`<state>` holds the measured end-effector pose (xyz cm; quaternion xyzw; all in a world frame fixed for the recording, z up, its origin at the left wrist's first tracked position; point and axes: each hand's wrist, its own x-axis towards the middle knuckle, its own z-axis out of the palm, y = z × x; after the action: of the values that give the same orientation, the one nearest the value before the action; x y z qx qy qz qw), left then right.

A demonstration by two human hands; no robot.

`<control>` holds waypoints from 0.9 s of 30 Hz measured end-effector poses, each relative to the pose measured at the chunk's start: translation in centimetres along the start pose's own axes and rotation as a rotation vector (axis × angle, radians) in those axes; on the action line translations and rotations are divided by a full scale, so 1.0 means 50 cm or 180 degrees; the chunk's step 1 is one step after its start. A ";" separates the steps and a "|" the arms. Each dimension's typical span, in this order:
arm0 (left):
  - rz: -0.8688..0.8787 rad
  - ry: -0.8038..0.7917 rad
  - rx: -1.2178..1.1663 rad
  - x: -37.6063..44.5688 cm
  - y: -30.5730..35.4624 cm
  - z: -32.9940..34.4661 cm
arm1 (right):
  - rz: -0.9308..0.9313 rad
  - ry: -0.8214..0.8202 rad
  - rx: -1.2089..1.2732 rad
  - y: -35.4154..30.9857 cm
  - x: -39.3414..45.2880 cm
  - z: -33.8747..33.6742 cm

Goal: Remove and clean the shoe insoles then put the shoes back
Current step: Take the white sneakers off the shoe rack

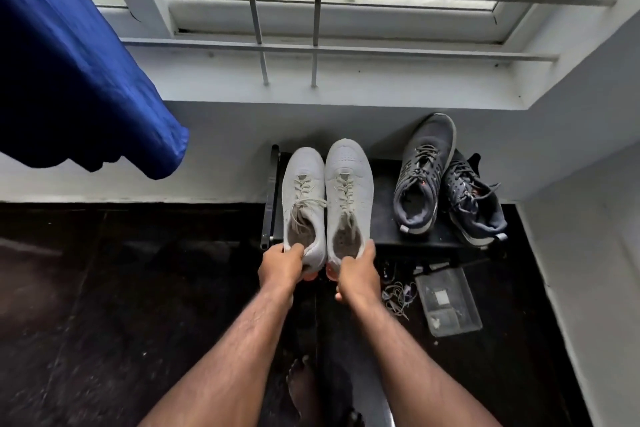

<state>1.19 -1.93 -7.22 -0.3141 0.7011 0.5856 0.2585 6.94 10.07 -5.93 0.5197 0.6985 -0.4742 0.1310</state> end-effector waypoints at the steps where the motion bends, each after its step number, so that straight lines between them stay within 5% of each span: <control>1: 0.0036 0.0027 0.0037 -0.013 -0.012 -0.003 | -0.0028 -0.0073 -0.0023 0.012 -0.013 0.002; 11: 0.0097 -0.0042 -0.0010 -0.177 -0.203 -0.078 | -0.0230 -0.0325 0.0301 0.243 -0.155 -0.031; 17: 0.0039 -0.0039 0.0678 -0.244 -0.393 -0.143 | 0.0027 -0.0369 0.0502 0.443 -0.255 -0.012; 22: -0.0355 0.0150 0.0683 -0.237 -0.560 -0.188 | 0.0265 -0.0476 0.0182 0.604 -0.254 0.076; 27: -0.1083 0.0274 -0.0138 -0.138 -0.706 -0.226 | 0.0472 -0.0679 -0.0006 0.706 -0.185 0.205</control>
<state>32.10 -16.24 -23.38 -0.4585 0.6354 0.5345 0.3168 37.71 -3.30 -23.55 0.5164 0.6407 -0.5151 0.2398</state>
